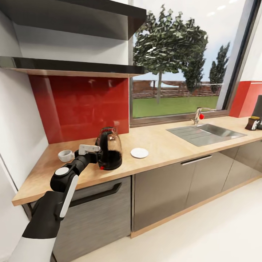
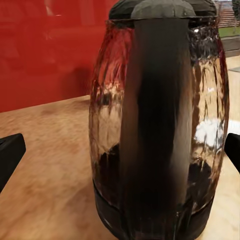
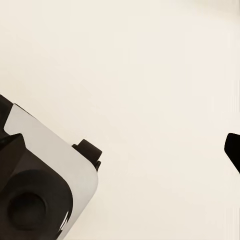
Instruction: Set up a coffee station on the kitchen countertop: keep the coffee maker on the countertop, move the bottle of coffee from the kitchen shelf to the counter next to the coffee maker, place a paper coffee filter on top of the coffee maker, put the saucer next to the coffee maker with the coffee cup on the saucer, and place the electric kettle next to the coffee maker.
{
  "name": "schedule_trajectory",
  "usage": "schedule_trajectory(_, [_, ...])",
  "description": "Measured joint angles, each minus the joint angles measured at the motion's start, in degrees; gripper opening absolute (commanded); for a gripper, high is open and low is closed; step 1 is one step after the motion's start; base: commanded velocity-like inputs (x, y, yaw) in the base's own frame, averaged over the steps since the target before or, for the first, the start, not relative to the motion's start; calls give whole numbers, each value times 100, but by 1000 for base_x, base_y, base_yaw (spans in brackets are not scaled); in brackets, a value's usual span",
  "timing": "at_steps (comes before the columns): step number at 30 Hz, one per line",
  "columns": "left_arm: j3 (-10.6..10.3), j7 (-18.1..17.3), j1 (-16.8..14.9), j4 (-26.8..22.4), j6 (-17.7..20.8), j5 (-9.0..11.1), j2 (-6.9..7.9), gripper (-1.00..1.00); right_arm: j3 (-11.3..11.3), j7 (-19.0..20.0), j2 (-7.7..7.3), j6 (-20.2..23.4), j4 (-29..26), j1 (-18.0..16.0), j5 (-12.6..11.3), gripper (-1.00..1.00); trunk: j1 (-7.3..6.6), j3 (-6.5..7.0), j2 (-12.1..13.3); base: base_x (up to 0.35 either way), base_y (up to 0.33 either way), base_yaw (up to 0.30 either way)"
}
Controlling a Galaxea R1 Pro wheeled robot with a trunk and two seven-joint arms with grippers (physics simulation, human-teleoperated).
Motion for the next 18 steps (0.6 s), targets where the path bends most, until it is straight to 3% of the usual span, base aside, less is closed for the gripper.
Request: schedule_trajectory(18, [0, 0, 0, 0, -4, 0, 4, 100, 0, 0, 0, -4, -1, 0, 0, 100, 1, 0, 0, 27, -35, 0])
